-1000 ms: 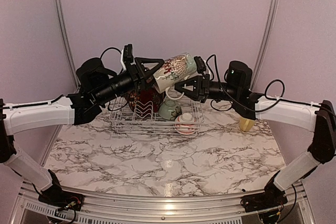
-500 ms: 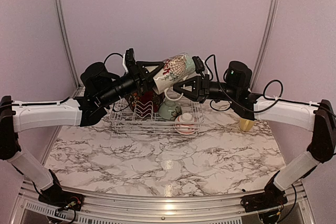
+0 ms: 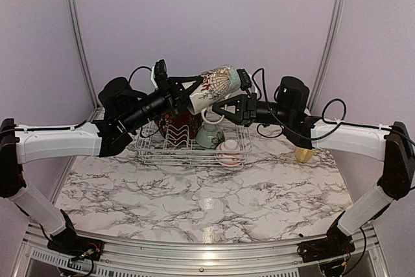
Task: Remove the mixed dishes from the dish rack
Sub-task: Pass from the right arm to the left, then pass from the left arm to the right
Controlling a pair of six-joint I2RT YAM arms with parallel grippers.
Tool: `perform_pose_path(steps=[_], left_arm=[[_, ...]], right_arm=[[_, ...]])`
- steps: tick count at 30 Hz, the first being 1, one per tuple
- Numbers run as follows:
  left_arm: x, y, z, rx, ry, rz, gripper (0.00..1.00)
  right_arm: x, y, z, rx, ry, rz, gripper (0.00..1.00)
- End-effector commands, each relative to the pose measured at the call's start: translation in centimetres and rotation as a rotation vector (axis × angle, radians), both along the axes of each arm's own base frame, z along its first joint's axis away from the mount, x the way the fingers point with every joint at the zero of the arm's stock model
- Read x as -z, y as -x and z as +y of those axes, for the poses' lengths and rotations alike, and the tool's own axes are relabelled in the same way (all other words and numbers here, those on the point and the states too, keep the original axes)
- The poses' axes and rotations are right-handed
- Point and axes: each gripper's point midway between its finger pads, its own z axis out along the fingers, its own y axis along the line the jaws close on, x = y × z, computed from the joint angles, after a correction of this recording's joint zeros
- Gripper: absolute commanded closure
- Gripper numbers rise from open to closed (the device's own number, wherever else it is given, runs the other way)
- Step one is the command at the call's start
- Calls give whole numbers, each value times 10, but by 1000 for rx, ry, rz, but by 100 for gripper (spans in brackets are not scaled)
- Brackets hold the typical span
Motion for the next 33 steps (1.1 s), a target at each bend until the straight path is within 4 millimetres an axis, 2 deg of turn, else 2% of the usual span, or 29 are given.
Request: perform_pose_path(steps=[1, 3, 9, 13, 18, 21, 24, 26, 29, 33], left_arm=[[13, -5, 3, -34, -42, -37, 100], [16, -6, 7, -49, -52, -26, 100], [14, -5, 18, -99, -90, -30, 100], [13, -5, 20, -107, -105, -22, 100], [21, -12, 24, -153, -156, 26, 100], [25, -18, 27, -185, -176, 63, 100], [36, -25, 30, -209, -166, 163, 100], [46, -28, 33, -223, -148, 241, 100], [54, -29, 33, -222, -110, 326, 100], [54, -24, 29, -206, -93, 383, 100]], right_arm=[[-46, 2, -3, 33, -69, -139, 97], [-42, -3, -5, 75, -49, -147, 84], [-38, -7, -7, 106, -56, -148, 62], [-39, -10, -12, 157, -51, -154, 43], [-16, -21, -34, 322, 118, -197, 19], [0, -23, -49, 396, 234, -269, 14], [2, -18, -56, 465, 354, -442, 13], [3, -21, -60, 533, 462, -560, 14], [23, -23, -55, 546, 656, -707, 15], [60, -13, -34, 512, 900, -906, 16]])
